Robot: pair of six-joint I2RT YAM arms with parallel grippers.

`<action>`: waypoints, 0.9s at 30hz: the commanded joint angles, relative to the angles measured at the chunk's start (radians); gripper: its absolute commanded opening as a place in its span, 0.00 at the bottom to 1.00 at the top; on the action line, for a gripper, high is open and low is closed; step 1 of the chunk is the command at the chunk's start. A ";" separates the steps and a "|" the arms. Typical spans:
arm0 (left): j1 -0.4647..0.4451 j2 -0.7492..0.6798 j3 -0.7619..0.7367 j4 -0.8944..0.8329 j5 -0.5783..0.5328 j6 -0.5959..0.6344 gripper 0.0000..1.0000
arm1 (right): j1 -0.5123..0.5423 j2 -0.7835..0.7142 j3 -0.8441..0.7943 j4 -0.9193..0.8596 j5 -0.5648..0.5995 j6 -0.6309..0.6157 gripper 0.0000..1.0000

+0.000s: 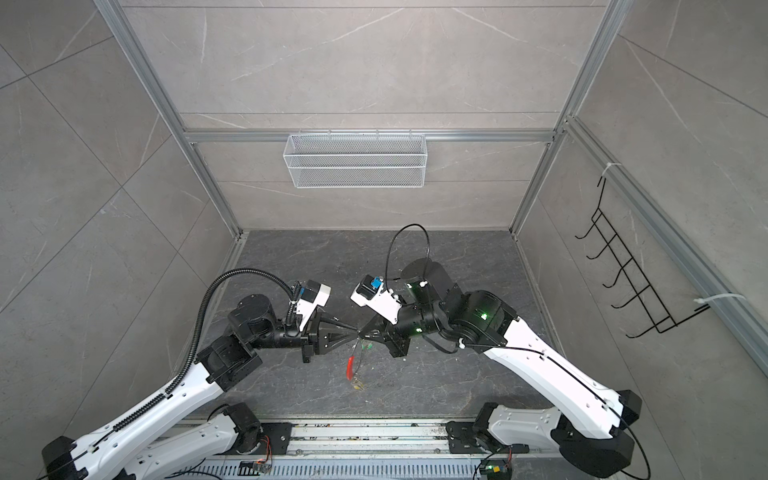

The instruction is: Remove the keys from the keyring

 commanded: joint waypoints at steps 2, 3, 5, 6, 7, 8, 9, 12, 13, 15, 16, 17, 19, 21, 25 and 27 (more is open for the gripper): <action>-0.001 -0.010 0.033 0.038 0.013 0.014 0.01 | -0.003 0.002 0.029 0.017 -0.018 -0.005 0.00; -0.001 -0.011 0.032 0.041 0.007 0.013 0.00 | -0.003 0.002 0.026 0.021 -0.018 -0.001 0.00; -0.001 -0.020 0.023 0.055 -0.013 0.013 0.00 | -0.003 0.001 0.021 0.035 -0.018 0.008 0.00; -0.001 -0.028 0.014 0.069 -0.027 0.013 0.00 | -0.003 -0.001 0.017 0.047 -0.019 0.017 0.00; -0.001 -0.039 0.002 0.085 -0.050 0.013 0.00 | -0.003 -0.003 0.015 0.059 -0.020 0.028 0.00; -0.001 -0.053 -0.010 0.102 -0.078 0.012 0.00 | -0.003 -0.009 0.010 0.075 -0.017 0.038 0.00; -0.002 -0.071 -0.028 0.126 -0.109 0.010 0.00 | -0.003 -0.016 0.002 0.098 -0.008 0.050 0.05; -0.002 -0.124 -0.067 0.196 -0.172 0.004 0.00 | -0.003 -0.074 -0.057 0.204 0.043 0.087 0.42; -0.001 -0.137 -0.076 0.216 -0.190 0.003 0.00 | -0.003 -0.095 -0.084 0.244 0.055 0.097 0.48; -0.002 -0.153 -0.082 0.235 -0.212 0.001 0.00 | -0.003 -0.135 -0.136 0.317 0.077 0.109 0.53; -0.002 -0.157 -0.082 0.242 -0.218 0.001 0.00 | -0.003 -0.154 -0.163 0.351 0.081 0.112 0.55; -0.001 -0.163 -0.082 0.245 -0.224 0.001 0.00 | -0.004 -0.166 -0.182 0.375 0.081 0.115 0.55; -0.001 -0.171 -0.086 0.265 -0.230 -0.003 0.00 | -0.002 -0.178 -0.217 0.412 0.069 0.118 0.56; -0.001 -0.174 -0.086 0.285 -0.228 -0.008 0.00 | -0.003 -0.175 -0.238 0.435 0.059 0.120 0.55; -0.002 -0.169 -0.086 0.318 -0.205 -0.011 0.00 | -0.003 -0.182 -0.278 0.506 0.008 0.131 0.56; -0.001 -0.166 -0.088 0.332 -0.198 -0.017 0.00 | -0.002 -0.177 -0.286 0.527 -0.002 0.135 0.56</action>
